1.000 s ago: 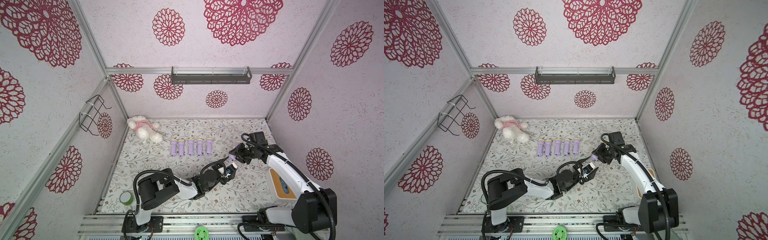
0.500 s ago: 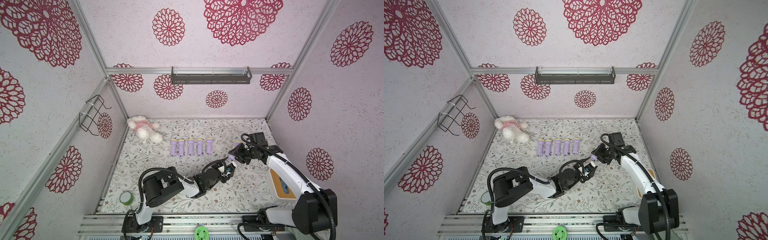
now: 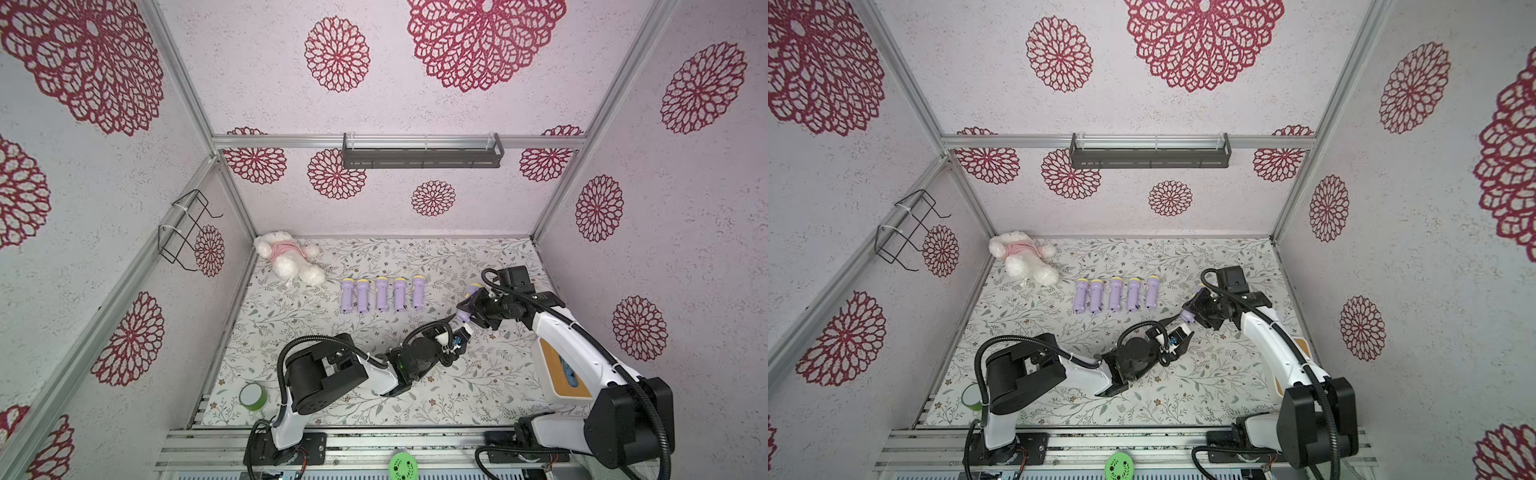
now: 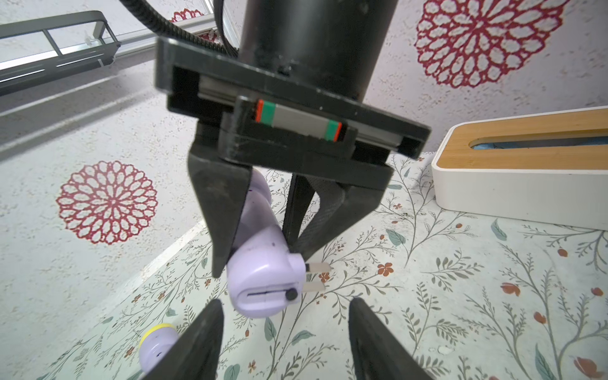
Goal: Close the plug at the bottom of the flashlight
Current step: Close the plug of the flashlight.
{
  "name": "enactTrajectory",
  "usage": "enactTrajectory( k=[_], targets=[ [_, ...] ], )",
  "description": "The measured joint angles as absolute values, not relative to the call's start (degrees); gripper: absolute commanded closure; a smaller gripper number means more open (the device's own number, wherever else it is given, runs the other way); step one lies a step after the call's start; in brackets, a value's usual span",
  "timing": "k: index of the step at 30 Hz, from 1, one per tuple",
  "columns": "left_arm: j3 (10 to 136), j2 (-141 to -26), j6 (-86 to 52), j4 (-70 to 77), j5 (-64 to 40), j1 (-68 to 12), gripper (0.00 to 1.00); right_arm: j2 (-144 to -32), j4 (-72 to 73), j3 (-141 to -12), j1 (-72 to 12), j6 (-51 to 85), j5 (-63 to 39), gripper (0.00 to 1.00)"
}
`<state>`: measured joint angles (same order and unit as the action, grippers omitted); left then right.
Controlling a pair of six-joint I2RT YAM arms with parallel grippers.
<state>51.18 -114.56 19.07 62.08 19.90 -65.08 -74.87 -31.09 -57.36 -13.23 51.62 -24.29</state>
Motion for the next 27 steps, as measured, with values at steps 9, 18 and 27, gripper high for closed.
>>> enactTrajectory(
  k=[9,18,27],
  targets=[
    [50.7,-114.6,20.0,62.3,21.5,-65.0,0.39,-74.9,-31.1,-57.4,-13.2,51.6,-24.3,1.00],
    [50.6,-114.6,20.7,62.3,22.0,-65.0,0.39,-74.3,-31.1,-56.7,-13.2,51.6,-24.8,1.00],
    [50.2,-114.6,21.7,62.3,23.1,-64.9,0.39,-74.0,-31.1,-56.7,-13.2,51.6,-25.3,1.00]
  ],
)
